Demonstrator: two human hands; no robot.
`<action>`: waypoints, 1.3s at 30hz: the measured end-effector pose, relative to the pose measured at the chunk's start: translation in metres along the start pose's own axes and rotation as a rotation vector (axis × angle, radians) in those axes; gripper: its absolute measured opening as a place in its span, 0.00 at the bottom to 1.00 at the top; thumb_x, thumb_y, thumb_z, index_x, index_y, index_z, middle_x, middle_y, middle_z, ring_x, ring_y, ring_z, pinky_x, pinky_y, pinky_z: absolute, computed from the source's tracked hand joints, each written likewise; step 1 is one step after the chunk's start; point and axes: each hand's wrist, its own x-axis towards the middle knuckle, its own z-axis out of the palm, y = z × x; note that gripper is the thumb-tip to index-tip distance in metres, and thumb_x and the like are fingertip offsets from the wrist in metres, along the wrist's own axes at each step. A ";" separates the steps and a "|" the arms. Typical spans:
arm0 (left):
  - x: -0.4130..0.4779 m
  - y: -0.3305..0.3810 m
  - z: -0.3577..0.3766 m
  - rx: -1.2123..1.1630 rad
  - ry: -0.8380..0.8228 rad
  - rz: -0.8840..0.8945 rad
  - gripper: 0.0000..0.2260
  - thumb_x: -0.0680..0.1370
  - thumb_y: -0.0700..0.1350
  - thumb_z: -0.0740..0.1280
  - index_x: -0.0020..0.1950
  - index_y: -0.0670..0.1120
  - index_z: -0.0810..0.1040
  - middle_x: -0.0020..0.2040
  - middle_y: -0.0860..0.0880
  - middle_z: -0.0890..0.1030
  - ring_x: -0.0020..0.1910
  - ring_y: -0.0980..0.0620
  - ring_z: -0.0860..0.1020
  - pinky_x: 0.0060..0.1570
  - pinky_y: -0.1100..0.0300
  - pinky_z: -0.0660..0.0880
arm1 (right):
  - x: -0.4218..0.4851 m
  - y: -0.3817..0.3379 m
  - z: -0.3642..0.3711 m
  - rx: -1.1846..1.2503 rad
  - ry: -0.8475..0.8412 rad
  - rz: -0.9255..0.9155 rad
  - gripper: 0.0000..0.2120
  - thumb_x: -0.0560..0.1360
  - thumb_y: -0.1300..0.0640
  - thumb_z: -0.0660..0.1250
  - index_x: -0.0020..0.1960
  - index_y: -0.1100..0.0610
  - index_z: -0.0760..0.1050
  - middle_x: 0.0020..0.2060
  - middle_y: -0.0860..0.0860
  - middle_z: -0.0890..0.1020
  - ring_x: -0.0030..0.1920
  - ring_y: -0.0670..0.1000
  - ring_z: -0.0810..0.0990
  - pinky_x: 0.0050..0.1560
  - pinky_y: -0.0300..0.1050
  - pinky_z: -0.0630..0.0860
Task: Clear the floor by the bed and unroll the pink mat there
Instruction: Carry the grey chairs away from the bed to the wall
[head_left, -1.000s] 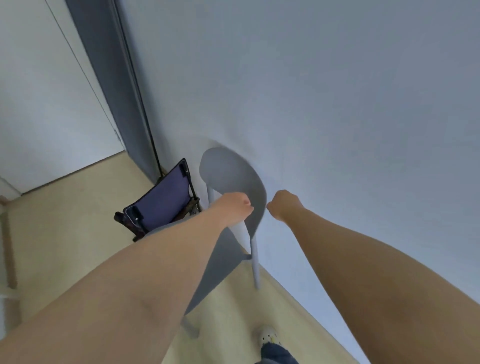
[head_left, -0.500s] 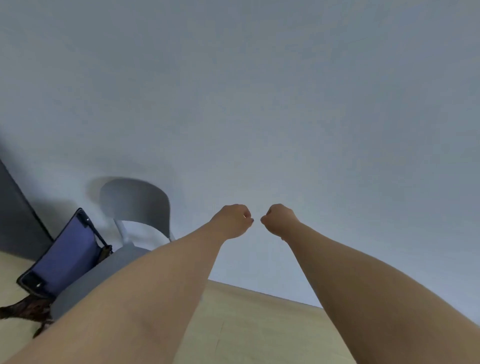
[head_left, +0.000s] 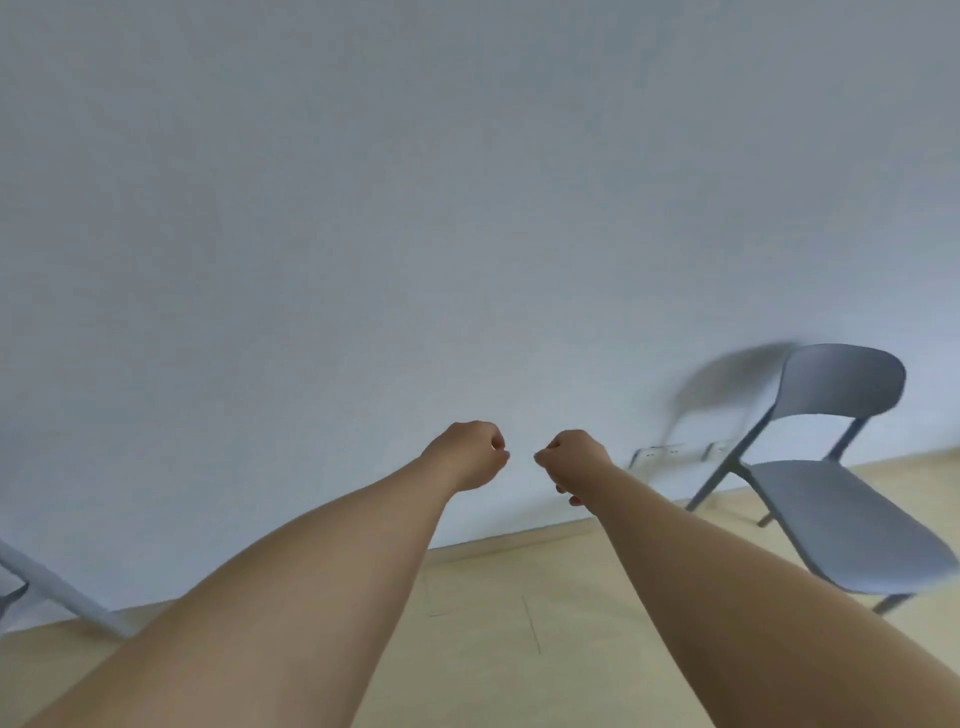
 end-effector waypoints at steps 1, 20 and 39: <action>0.005 0.023 0.012 0.012 -0.023 0.032 0.14 0.80 0.49 0.58 0.62 0.48 0.75 0.63 0.49 0.76 0.59 0.48 0.75 0.57 0.56 0.73 | -0.002 0.023 -0.017 0.014 0.027 0.038 0.16 0.77 0.61 0.58 0.60 0.67 0.74 0.41 0.55 0.73 0.42 0.53 0.71 0.41 0.44 0.69; 0.219 0.357 0.151 0.012 -0.256 0.404 0.11 0.78 0.46 0.59 0.57 0.46 0.77 0.51 0.49 0.76 0.46 0.49 0.74 0.47 0.60 0.71 | 0.116 0.258 -0.284 0.134 0.344 0.317 0.05 0.79 0.60 0.58 0.50 0.60 0.72 0.32 0.51 0.70 0.33 0.50 0.69 0.33 0.39 0.67; 0.435 0.617 0.276 0.044 -0.237 0.375 0.11 0.79 0.47 0.59 0.58 0.47 0.76 0.57 0.49 0.79 0.50 0.50 0.74 0.52 0.59 0.72 | 0.297 0.478 -0.498 0.388 0.309 0.423 0.06 0.76 0.62 0.56 0.48 0.61 0.71 0.43 0.56 0.74 0.41 0.58 0.75 0.41 0.46 0.72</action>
